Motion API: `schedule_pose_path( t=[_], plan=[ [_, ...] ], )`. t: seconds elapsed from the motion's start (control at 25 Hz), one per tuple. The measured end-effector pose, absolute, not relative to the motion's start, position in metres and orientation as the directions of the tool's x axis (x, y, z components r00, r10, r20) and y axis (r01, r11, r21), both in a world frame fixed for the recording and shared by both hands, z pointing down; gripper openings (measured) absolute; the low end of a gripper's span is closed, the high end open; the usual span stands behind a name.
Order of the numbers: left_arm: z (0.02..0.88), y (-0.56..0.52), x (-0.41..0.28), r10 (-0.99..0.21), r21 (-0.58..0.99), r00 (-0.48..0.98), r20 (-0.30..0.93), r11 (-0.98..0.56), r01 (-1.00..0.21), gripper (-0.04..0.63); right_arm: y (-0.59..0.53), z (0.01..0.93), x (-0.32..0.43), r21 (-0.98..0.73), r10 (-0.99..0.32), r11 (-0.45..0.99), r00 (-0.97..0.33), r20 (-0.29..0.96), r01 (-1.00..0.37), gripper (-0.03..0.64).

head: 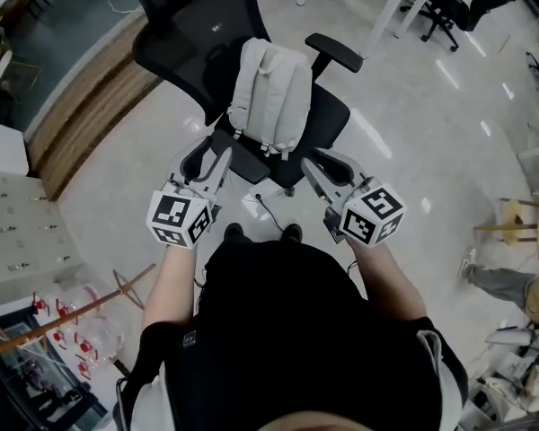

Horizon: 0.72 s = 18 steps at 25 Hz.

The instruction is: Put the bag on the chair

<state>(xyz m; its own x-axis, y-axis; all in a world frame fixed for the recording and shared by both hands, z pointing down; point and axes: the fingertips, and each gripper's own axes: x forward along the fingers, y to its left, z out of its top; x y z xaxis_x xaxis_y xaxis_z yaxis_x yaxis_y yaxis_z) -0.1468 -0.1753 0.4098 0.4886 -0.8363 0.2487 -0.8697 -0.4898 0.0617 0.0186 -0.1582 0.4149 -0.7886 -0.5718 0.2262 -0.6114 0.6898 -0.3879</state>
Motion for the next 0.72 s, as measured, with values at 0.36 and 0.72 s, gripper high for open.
schedule_pose_path(
  t=[0.36, 0.72],
  plan=[
    [0.376, -0.150, -0.189, -0.785, 0.077, 0.587, 0.196, -0.585, -0.808, 0.150, -0.137, 0.373, -0.039, -0.218, -0.677, 0.667, -0.701, 0.222, -0.713, 0.049],
    [0.364, -0.112, -0.264, -0.755, 0.043, 0.633, 0.173, -0.636, -0.771, 0.110, -0.089, 0.357, -0.139, -0.199, -0.732, 0.625, -0.655, 0.190, -0.755, 0.034]
  ],
)
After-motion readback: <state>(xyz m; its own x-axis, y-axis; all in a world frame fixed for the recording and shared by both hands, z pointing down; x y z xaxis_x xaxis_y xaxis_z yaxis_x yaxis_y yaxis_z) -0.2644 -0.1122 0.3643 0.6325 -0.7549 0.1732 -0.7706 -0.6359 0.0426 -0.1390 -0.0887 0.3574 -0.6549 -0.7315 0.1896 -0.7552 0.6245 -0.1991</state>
